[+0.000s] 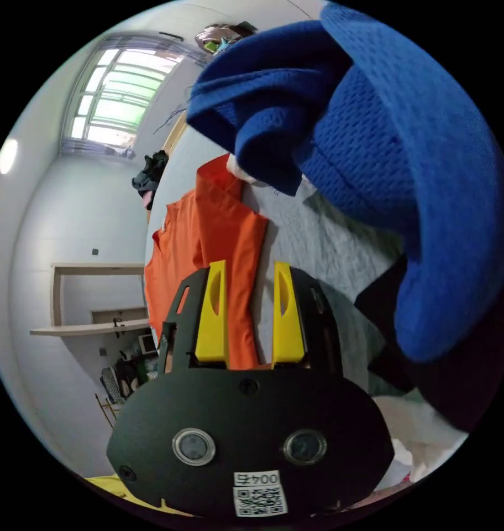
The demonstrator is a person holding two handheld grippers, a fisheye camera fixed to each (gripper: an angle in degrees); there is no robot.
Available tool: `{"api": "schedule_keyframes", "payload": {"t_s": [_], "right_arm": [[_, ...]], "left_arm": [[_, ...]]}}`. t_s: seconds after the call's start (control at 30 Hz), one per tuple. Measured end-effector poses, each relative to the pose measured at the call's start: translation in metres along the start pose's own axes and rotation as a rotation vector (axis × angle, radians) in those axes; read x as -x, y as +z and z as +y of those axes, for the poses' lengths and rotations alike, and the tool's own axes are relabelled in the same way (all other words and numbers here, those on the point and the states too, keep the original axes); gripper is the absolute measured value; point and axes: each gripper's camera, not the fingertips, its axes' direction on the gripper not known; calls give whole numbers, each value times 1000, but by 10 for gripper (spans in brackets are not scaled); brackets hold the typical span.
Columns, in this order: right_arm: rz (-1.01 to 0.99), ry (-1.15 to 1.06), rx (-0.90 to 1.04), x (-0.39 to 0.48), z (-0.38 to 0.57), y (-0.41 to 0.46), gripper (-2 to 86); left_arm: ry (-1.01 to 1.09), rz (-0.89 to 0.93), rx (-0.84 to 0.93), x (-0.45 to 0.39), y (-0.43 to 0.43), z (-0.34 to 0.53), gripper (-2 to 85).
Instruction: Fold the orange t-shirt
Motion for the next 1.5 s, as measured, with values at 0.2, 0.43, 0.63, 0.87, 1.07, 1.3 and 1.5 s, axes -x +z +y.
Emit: {"api": "schedule_keyframes", "payload": {"t_s": [0.2,0.43,0.63,0.87,1.07,1.3,1.5], "right_arm": [[372,-172,44,35,12,5,0],[521,-416,-23,63,105,-51,-5],[216,-709,46,75,286,-105,28],[306,-848,304,74,487,-48,56],[547,-1030,306,93,552,-6,61],[640,-1150,392,103,560,18,89],[611,-1135,446,108,551,20,36]], "left_arm": [[-23,66,-6,16,2,4,3],[8,16,0,13,3,7,3],[40,-21,4,10,3,10,3],[32,-63,-27,8,4,21,3],[74,-99,-27,5,4,26,4],[35,63,-67,36,6,38,3],[57,49,-92,37,7,45,3]]}}
